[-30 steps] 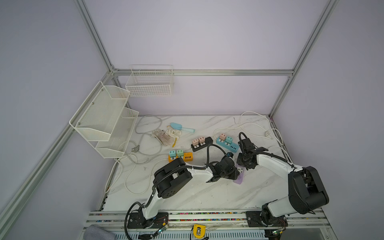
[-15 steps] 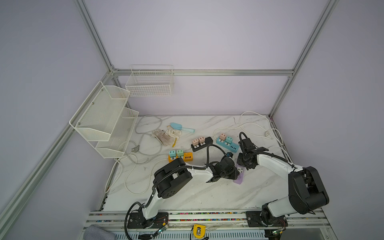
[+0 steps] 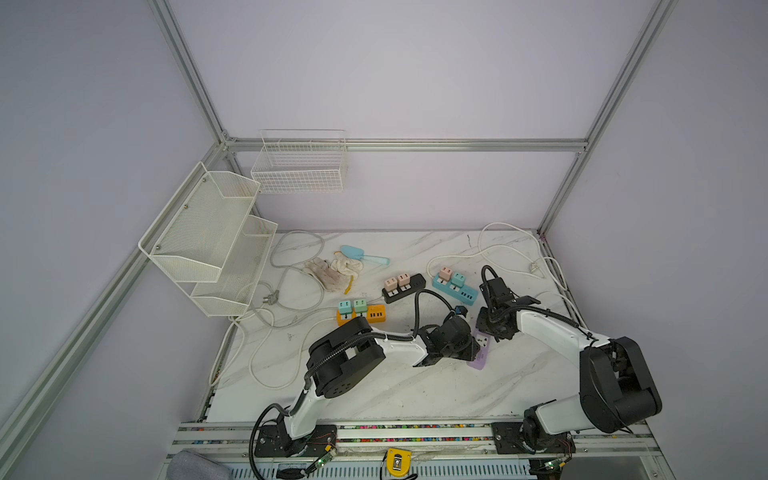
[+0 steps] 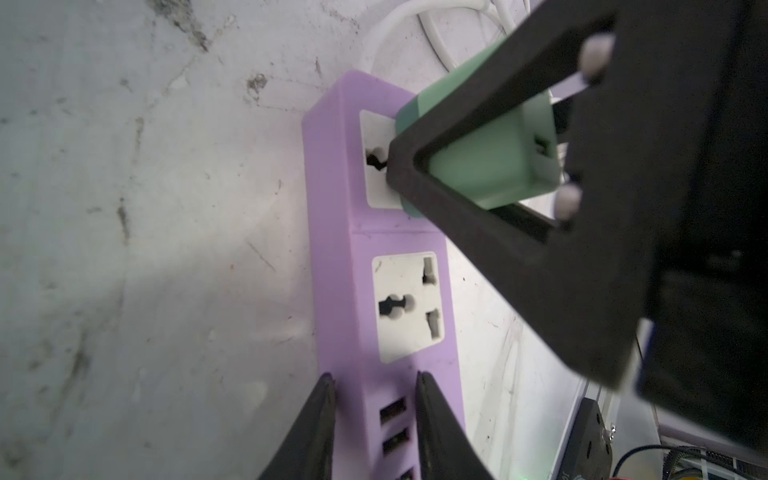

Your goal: Pull the plug off the socket

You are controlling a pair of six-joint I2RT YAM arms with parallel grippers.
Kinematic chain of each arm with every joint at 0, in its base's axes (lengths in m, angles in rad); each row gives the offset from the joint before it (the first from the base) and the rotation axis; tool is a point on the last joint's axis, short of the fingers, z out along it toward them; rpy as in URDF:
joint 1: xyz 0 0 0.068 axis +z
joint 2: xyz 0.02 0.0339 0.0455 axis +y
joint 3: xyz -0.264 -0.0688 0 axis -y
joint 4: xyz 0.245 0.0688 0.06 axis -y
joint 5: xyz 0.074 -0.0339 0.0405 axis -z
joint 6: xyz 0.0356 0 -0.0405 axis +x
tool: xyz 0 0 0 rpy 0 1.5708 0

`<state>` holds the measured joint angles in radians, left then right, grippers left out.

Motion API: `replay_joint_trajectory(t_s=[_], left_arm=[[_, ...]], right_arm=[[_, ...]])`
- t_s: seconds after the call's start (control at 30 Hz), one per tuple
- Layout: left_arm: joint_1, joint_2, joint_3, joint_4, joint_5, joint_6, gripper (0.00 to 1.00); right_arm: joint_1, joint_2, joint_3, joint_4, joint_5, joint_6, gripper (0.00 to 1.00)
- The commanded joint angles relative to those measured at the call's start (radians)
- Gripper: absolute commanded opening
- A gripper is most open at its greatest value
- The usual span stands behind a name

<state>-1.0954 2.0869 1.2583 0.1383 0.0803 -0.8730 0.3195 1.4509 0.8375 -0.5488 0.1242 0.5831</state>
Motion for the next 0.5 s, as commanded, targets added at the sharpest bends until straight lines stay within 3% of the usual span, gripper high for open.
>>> replay_joint_trajectory(t_s=[0.0,0.27,0.47], left_arm=[[-0.024,0.039,-0.04,-0.118,0.012,-0.003,0.31],[-0.024,0.049,-0.031,-0.121,0.012,-0.018,0.3],[-0.024,0.036,-0.04,-0.139,-0.01,-0.02,0.3]], right_arm=[[-0.003,-0.039,0.03,-0.033,0.026,0.006,0.21],[-0.003,-0.04,0.031,-0.012,-0.019,0.009,0.18],[-0.004,-0.072,0.023,-0.054,0.019,0.008,0.19]])
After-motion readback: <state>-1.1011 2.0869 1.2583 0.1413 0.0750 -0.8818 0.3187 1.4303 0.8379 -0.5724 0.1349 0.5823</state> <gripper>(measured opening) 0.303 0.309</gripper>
